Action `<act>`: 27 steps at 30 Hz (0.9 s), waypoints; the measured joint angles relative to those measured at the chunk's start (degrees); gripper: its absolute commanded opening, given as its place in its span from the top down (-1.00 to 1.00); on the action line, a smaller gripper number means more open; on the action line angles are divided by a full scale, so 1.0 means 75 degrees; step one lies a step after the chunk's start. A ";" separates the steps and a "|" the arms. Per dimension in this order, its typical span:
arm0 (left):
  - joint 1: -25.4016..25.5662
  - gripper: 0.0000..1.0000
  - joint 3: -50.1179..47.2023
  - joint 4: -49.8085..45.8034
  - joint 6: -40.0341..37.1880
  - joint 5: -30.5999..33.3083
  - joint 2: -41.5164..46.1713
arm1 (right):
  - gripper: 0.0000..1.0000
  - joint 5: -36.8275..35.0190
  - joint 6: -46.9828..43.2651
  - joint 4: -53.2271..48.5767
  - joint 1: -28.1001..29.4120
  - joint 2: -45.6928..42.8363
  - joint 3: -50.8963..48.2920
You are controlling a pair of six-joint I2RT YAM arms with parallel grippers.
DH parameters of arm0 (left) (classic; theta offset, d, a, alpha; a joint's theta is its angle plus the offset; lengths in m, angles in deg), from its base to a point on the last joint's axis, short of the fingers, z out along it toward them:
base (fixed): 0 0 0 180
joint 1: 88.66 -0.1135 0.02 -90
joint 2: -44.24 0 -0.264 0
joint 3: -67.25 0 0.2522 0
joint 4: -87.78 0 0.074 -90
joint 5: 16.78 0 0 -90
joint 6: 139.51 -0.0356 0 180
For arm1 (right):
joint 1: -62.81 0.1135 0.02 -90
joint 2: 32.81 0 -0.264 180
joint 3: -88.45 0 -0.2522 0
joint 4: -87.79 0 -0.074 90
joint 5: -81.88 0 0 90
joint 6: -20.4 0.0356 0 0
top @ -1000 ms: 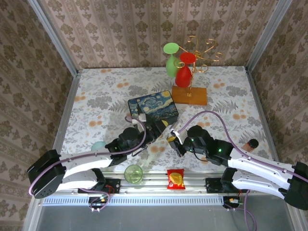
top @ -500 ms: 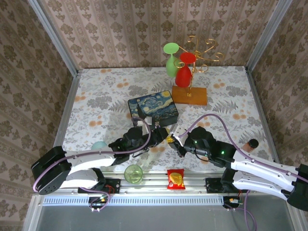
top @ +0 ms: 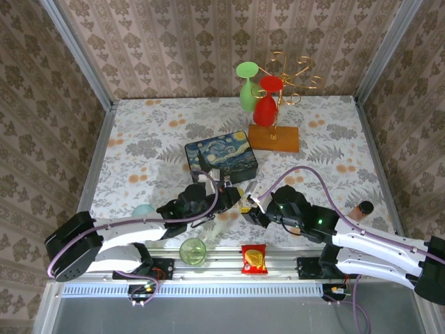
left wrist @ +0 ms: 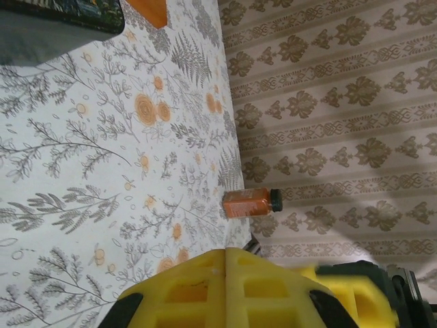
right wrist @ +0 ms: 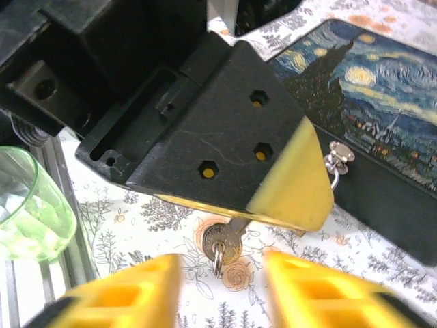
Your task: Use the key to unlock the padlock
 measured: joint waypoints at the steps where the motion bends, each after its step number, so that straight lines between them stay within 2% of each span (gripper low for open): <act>1: -0.0003 1.00 0.0000 -0.0003 -0.0137 0.0023 0.0003 | -0.79 0.0216 0.0254 0.0096 -0.0175 0.0000 -0.0029; 3: -0.0003 1.00 0.0000 -0.0012 -0.0423 0.0125 0.0035 | -0.80 0.0697 0.0796 0.0382 -0.0603 0.0000 -0.0114; 7: -0.0041 1.00 0.0000 0.0137 -0.0997 0.0399 0.0198 | -0.96 0.1658 0.1985 0.1241 -0.1367 0.0003 -0.0425; 11: -0.0099 1.00 -0.0012 0.0962 -0.1460 0.0446 0.0131 | -0.95 0.2795 0.3354 0.2369 -0.1950 0.0300 -0.0647; 18: -0.0105 1.00 -0.0259 0.2535 -0.1906 0.0600 -0.0012 | -0.69 0.4220 0.5517 0.4602 -0.2760 0.0845 -0.0933; 25: 0.0032 1.00 -0.0300 0.2891 -0.2369 0.0746 -0.0012 | -0.22 0.4867 0.6438 0.6114 -0.2777 0.1186 -0.1212; 27: 0.0055 1.00 -0.0300 0.2920 -0.2419 0.0813 -0.0012 | -0.20 0.4966 0.6607 0.6406 -0.2777 0.1271 -0.1276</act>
